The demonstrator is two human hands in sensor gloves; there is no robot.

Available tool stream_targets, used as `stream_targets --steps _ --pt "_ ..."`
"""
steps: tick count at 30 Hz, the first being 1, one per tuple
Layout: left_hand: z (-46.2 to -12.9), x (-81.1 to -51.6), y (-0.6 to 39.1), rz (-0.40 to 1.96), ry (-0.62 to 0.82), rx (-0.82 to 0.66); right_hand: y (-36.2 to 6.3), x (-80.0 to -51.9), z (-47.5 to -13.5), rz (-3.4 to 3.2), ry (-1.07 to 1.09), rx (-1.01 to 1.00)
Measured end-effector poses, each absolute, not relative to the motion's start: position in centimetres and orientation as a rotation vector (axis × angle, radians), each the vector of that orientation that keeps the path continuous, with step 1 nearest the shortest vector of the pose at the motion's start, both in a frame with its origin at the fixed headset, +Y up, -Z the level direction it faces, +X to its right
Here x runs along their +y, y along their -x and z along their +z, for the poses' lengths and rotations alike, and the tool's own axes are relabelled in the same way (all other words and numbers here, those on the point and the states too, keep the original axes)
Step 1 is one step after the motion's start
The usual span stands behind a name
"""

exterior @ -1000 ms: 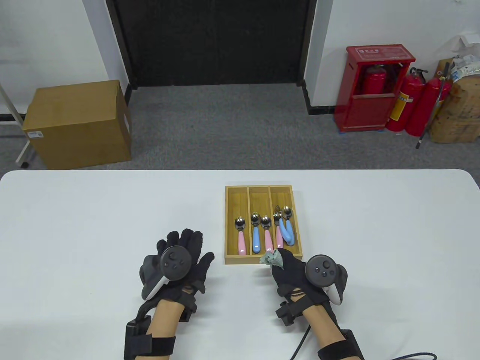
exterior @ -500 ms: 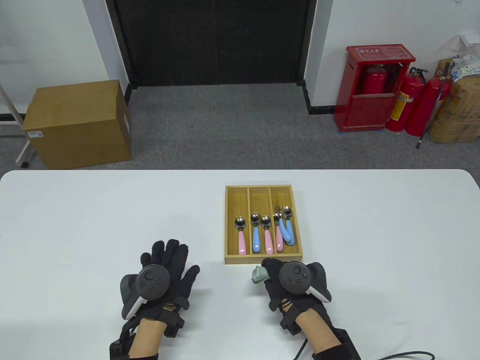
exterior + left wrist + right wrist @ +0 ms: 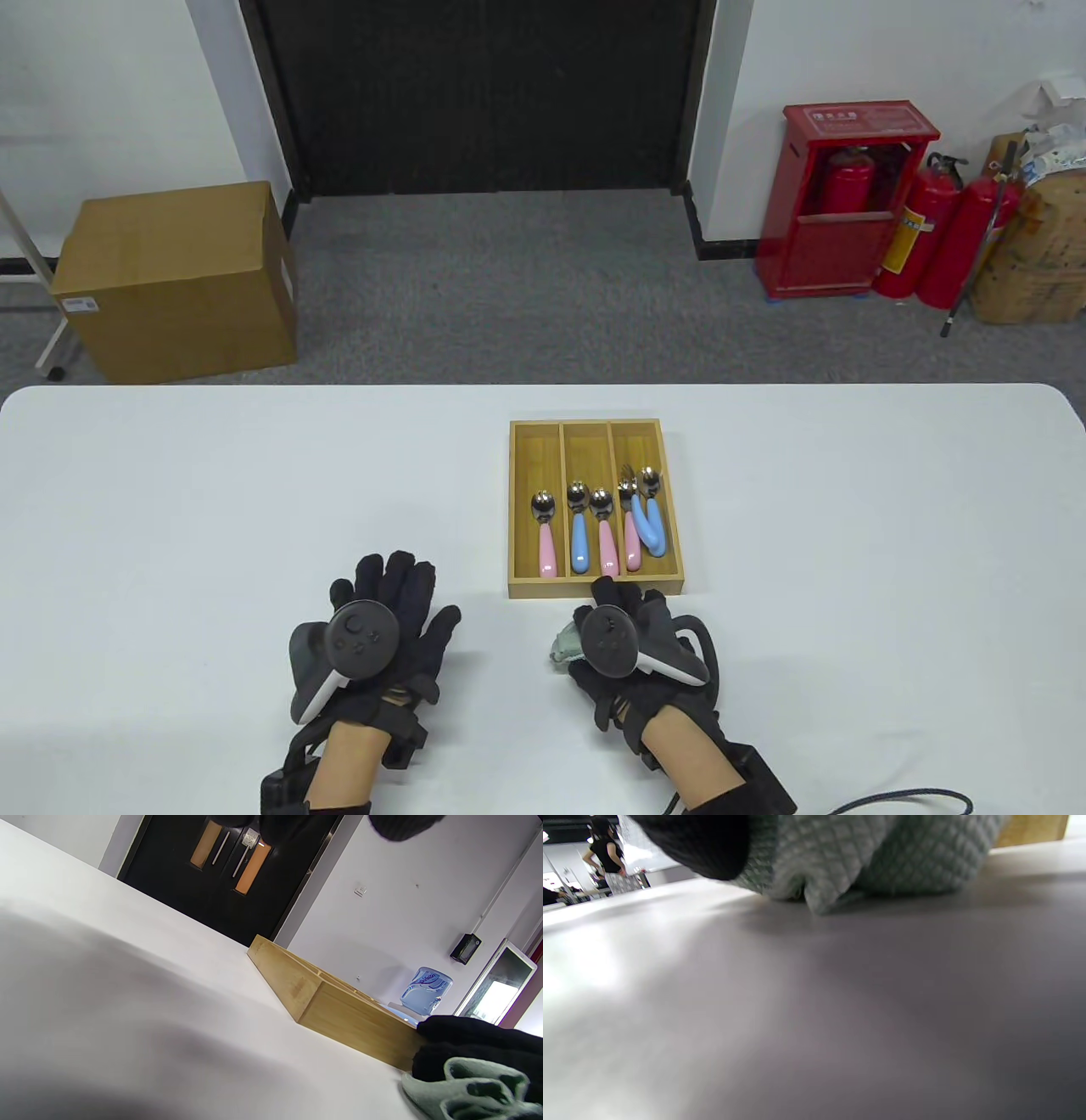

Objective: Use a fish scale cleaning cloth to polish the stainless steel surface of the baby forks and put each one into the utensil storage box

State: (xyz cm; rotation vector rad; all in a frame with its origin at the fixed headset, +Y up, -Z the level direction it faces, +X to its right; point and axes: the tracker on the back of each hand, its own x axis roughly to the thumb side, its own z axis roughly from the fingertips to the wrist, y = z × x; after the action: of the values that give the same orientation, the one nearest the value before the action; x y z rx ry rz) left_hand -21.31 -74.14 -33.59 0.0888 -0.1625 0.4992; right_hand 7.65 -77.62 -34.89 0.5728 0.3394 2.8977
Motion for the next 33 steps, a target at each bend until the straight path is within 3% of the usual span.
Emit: stream_targets --steps 4,9,18,22,33 --pt "-33.6 -74.4 21.2 0.489 -0.078 -0.17 -7.5 -77.7 -34.9 2.922 -0.536 0.466" --pt "-33.7 -74.6 21.0 0.5 -0.057 -0.184 -8.5 -76.9 -34.6 2.832 -0.554 0.426" --pt "-33.1 -74.6 19.9 0.511 -0.034 -0.223 -14.4 -72.2 -34.2 2.64 -0.413 0.038" --pt "-33.0 -74.9 19.4 0.473 -0.005 -0.216 -16.6 -72.0 -34.6 2.705 -0.272 -0.125" --pt "-33.1 -75.7 18.6 0.412 0.048 -0.222 -16.8 -75.2 -35.9 2.825 -0.199 0.103"
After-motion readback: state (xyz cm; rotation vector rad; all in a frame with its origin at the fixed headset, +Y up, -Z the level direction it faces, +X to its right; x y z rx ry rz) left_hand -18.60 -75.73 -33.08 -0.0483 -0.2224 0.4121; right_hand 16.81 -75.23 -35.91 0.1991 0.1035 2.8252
